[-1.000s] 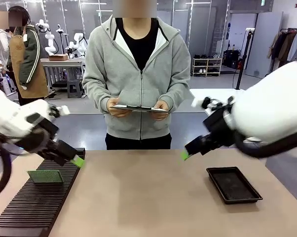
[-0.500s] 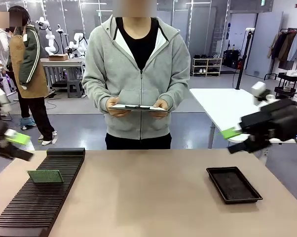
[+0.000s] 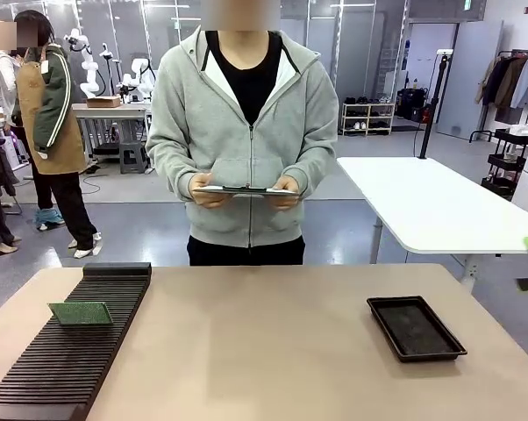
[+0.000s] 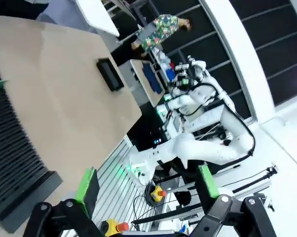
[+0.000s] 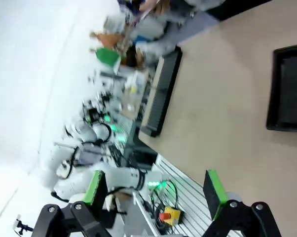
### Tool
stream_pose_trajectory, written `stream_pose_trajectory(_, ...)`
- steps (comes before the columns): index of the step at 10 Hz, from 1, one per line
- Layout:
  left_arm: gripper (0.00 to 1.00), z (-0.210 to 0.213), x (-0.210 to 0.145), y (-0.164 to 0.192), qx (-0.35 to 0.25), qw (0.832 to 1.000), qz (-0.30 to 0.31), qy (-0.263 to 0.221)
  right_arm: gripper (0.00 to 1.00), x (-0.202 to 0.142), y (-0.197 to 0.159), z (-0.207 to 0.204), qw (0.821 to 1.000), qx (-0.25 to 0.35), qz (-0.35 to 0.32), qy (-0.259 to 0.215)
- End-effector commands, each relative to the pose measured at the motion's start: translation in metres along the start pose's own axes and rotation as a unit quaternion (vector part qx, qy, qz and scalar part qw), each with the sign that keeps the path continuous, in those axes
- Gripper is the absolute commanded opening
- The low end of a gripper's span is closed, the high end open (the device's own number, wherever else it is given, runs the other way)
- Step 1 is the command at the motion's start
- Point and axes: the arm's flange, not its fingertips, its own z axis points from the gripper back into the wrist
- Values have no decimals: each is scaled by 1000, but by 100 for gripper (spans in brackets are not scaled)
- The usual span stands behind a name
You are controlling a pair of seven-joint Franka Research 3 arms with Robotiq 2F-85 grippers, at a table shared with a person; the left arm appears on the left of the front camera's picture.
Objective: Inspect the PCB.
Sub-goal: Pick up the Blank PCB and present it to the human.
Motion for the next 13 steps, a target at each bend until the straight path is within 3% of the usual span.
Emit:
stream_pose_trajectory(1,100,30,-1,13,-5,1000,0,6,100,-23,-19,19,998,40,-4,-41)
stream_pose_trajectory(4,100,54,1,28,-8,999,20,-32,100,-36,-25,35,998,45,-4,-49)
stream_pose_trajectory(13,100,54,-3,30,10,999,31,-27,100,-31,-26,46,998,42,-14,-49)
